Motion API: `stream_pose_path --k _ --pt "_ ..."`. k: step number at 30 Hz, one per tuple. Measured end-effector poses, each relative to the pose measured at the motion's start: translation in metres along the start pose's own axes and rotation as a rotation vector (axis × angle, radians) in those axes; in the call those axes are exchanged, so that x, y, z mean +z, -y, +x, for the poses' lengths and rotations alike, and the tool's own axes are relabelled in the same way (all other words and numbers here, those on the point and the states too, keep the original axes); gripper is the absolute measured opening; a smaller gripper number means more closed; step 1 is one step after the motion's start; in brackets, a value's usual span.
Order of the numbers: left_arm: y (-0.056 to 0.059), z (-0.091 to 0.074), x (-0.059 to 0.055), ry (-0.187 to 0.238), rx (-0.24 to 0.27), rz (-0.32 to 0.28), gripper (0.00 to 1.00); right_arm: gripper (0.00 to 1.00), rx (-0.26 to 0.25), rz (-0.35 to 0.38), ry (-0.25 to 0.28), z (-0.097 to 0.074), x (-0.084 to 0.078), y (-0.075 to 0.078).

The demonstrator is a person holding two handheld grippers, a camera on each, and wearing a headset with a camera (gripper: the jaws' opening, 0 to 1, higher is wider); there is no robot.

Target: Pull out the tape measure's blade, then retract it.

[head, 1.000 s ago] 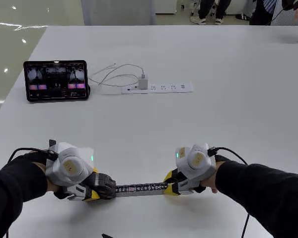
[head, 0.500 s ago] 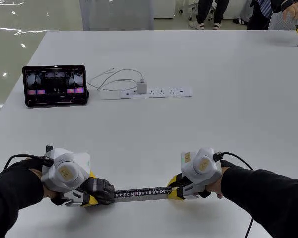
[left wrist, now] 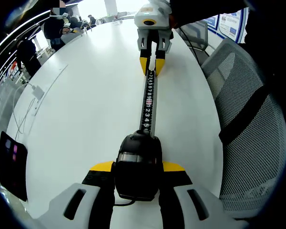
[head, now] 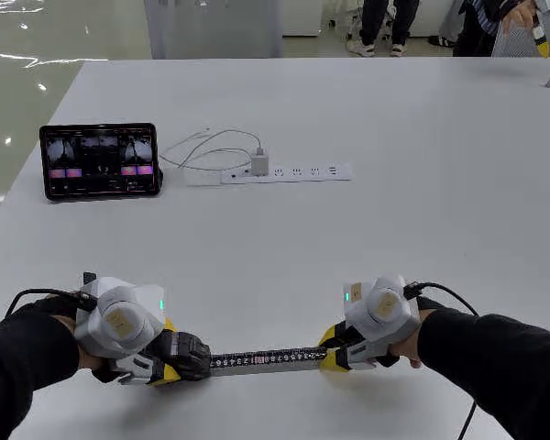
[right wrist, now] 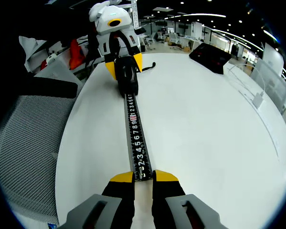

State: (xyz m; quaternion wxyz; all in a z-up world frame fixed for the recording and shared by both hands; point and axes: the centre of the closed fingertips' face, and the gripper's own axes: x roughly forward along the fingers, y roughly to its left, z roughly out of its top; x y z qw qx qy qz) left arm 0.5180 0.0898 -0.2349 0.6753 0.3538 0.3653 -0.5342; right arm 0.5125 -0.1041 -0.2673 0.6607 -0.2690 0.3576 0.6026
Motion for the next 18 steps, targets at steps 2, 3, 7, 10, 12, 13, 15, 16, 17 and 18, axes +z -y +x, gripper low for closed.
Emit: stream_pose_path --k 2,3,7,10,12,13,15,16,17,18 --pt "-0.0001 0.0001 0.0000 0.000 0.001 0.000 0.30 0.09 0.000 0.002 -0.001 -0.0012 -0.0013 0.0003" --pt "-0.0001 0.0002 0.0000 0.000 0.001 0.000 0.30 0.09 -0.001 0.004 -0.001 -0.0022 -0.0026 0.0008" --pt "0.0001 0.0002 0.0000 0.001 0.003 0.000 0.30 0.09 -0.004 0.008 -0.001 -0.0042 -0.0054 0.0015" --pt "0.0003 0.0003 0.0000 0.002 0.003 0.000 0.30 0.09 -0.006 0.010 -0.002 -0.0051 -0.0070 0.0015" --pt "0.0009 0.0000 0.0001 0.002 0.003 -0.002 0.30 0.09 -0.006 0.011 -0.003 -0.0057 -0.0079 0.0015" --pt "0.0010 0.0000 0.0002 0.002 0.003 -0.001 0.30 0.09 -0.006 0.011 -0.003 -0.0059 -0.0085 0.0016" --pt "0.0011 0.0000 0.0001 0.001 0.005 0.000 0.30 0.09 -0.007 0.012 -0.003 -0.0061 -0.0093 0.0017" --pt "0.0012 0.0000 0.0000 0.001 0.004 0.000 0.30 0.09 -0.006 0.013 -0.003 -0.0062 -0.0095 0.0018" --pt "0.0011 0.0000 -0.0001 0.001 0.005 0.000 0.30 0.09 -0.006 0.013 -0.003 -0.0063 -0.0097 0.0019" --pt "0.0011 0.0001 -0.0003 0.001 0.006 0.000 0.30 0.09 -0.007 0.014 -0.002 -0.0061 -0.0097 0.0019"
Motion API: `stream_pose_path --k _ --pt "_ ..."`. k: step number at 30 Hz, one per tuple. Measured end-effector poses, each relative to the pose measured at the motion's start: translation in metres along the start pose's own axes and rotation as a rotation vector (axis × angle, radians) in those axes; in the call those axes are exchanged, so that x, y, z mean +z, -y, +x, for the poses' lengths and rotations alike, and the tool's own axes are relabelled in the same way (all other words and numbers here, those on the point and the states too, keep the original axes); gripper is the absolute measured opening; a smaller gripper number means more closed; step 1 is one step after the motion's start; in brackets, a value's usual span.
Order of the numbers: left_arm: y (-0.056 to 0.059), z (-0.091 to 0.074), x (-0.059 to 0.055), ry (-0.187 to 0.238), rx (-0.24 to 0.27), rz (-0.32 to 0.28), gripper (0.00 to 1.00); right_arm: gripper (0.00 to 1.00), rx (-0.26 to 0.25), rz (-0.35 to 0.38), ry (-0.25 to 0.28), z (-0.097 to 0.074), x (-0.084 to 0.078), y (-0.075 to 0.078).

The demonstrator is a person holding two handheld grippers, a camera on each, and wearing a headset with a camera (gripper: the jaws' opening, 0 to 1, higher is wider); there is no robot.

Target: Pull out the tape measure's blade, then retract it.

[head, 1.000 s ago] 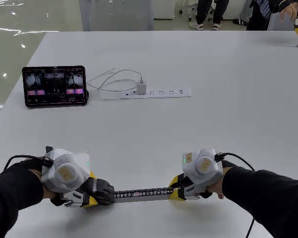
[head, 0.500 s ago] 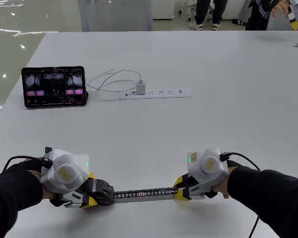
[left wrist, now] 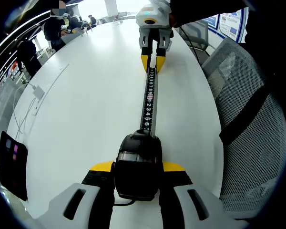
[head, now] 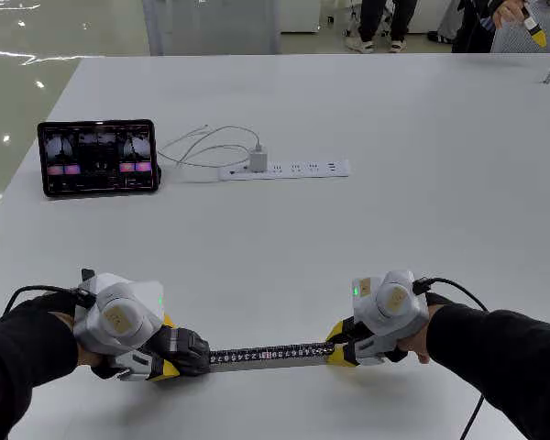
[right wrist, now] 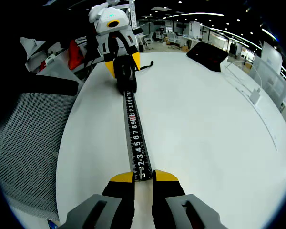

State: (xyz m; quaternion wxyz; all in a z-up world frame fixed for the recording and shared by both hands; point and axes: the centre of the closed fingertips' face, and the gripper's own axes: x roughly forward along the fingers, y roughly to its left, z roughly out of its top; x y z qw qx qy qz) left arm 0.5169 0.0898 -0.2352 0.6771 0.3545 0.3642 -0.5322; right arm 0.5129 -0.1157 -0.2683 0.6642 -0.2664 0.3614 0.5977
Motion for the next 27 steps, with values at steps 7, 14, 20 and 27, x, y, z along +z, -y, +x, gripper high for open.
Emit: stream_pose_path --k 7,14,20,27 --pt "0.0001 0.0000 -0.0011 -0.003 0.002 0.001 0.30 0.09 0.003 -0.001 -0.002 -0.0003 -0.0009 -0.0002" --pt "0.0000 0.0006 -0.0035 -0.008 0.004 -0.004 0.30 0.09 0.003 0.003 -0.003 -0.0014 -0.0031 -0.0001" --pt "0.0002 0.0001 -0.0031 -0.008 0.003 0.006 0.30 0.09 0.003 0.007 -0.004 -0.0035 -0.0048 -0.0003" --pt "-0.0005 0.0009 -0.0038 -0.013 0.002 0.014 0.30 0.09 0.000 0.015 -0.002 -0.0050 -0.0063 -0.0008"
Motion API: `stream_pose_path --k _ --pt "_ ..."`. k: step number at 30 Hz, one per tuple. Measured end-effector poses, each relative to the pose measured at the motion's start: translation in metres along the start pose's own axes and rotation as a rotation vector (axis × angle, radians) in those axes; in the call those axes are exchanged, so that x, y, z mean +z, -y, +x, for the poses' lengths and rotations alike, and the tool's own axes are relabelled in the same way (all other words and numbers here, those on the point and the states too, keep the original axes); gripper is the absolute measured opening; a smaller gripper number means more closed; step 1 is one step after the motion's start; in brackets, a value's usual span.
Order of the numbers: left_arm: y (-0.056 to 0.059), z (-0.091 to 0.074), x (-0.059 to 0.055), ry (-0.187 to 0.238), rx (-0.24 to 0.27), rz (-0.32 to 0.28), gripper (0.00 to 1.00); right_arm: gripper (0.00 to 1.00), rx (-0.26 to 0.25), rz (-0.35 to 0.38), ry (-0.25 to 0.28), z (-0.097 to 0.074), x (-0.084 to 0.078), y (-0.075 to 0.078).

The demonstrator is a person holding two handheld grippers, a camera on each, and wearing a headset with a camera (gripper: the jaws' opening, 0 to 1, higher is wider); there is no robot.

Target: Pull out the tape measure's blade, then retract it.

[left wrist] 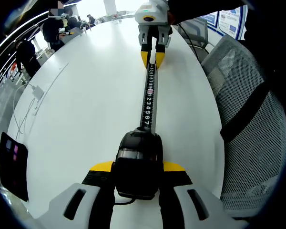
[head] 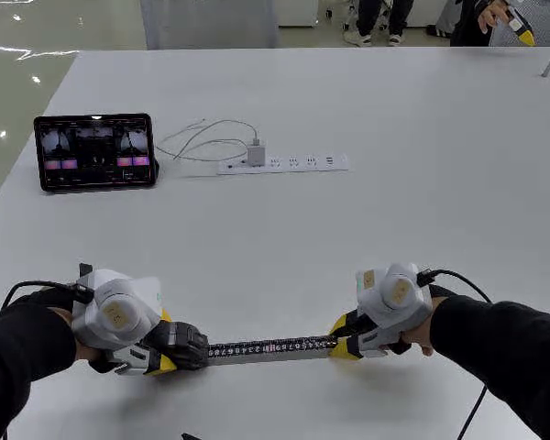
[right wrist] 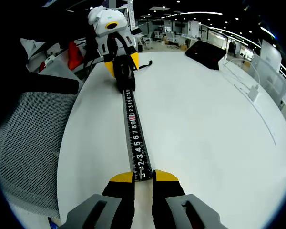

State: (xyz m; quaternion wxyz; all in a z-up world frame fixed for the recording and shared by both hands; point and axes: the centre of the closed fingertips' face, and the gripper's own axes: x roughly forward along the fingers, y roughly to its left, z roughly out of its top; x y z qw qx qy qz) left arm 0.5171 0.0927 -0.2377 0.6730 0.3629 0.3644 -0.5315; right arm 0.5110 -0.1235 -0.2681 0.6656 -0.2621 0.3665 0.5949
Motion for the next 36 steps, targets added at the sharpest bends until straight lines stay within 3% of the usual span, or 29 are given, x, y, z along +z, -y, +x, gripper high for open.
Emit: stream_pose_path --k 36 --pt "0.000 0.000 0.000 -0.003 0.003 0.001 0.29 0.09 -0.011 0.021 -0.010 -0.012 -0.016 0.002"
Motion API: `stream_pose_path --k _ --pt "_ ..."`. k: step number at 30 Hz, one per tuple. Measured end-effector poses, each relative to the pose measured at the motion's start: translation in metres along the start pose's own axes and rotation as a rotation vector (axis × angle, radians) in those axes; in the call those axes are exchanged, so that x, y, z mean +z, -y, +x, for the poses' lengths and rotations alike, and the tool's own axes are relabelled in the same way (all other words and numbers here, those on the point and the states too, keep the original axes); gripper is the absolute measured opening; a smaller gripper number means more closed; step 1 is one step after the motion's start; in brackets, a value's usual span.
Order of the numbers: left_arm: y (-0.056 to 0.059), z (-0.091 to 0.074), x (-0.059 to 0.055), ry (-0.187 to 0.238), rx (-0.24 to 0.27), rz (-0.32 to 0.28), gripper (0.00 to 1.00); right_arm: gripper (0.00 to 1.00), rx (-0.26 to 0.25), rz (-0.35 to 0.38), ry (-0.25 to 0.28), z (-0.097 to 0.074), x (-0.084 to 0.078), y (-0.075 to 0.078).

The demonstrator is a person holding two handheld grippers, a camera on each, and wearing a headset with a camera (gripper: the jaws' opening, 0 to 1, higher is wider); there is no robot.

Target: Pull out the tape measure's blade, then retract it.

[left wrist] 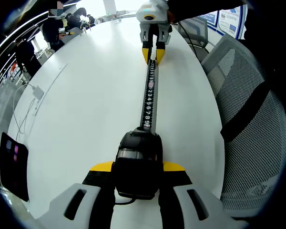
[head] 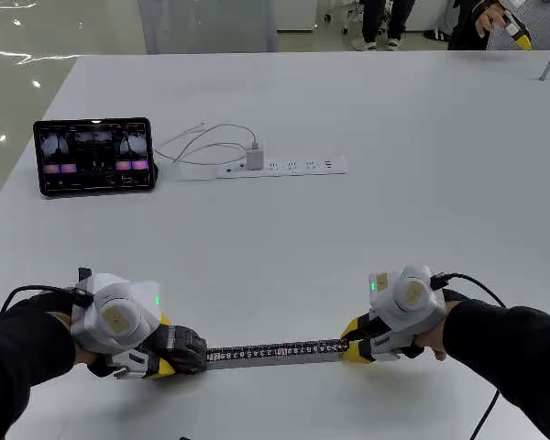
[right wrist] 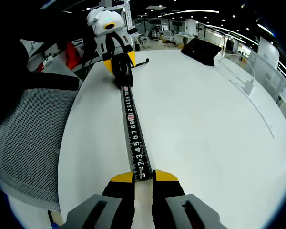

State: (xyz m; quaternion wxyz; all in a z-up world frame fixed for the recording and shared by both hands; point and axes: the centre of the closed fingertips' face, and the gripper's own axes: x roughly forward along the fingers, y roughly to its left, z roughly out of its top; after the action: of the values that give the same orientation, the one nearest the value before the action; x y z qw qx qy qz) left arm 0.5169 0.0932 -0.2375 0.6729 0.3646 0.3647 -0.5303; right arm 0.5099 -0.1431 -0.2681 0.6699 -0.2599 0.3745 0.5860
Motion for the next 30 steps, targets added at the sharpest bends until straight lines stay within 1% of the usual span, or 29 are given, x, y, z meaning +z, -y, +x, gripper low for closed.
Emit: stream_pose_path --k 18,30 --pt "0.000 0.001 0.000 -0.003 -0.002 -0.002 0.29 0.09 -0.005 0.011 -0.004 -0.008 -0.007 0.002" --pt "0.000 0.002 0.001 -0.004 0.000 0.000 0.29 0.09 -0.007 0.021 -0.003 -0.008 -0.011 0.003"
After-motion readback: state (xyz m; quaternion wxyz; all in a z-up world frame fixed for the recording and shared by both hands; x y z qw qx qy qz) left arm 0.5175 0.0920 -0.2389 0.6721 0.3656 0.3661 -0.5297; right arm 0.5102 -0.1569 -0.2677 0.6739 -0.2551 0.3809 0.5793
